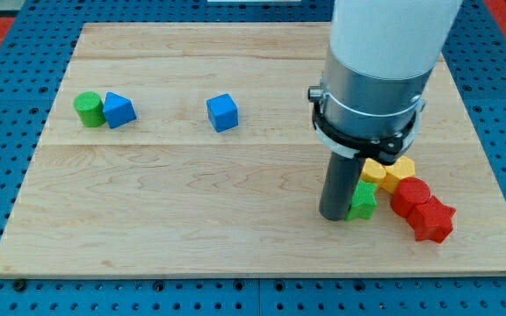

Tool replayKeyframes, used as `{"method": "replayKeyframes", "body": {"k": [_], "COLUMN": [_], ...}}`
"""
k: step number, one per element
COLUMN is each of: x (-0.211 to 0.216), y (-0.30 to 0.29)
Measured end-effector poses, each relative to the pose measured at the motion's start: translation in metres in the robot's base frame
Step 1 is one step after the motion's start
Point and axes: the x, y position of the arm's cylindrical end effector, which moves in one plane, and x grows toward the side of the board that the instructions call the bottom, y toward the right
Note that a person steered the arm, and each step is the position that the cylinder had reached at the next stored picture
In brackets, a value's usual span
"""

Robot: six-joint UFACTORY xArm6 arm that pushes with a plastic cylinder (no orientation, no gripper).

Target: Place the blue cube horizontal to the yellow heart

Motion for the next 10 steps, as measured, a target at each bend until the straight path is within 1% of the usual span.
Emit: {"method": "replayKeyframes", "body": {"k": [2,3,4,5,6,7,8,9,10], "x": [-0.001,-0.001,-0.028,-0.082,-0.147,-0.176,-0.164,-0.116,-0.090], "y": [0.014,-0.020,-0.114,-0.183,-0.183,-0.177,-0.138,-0.069,-0.028]}}
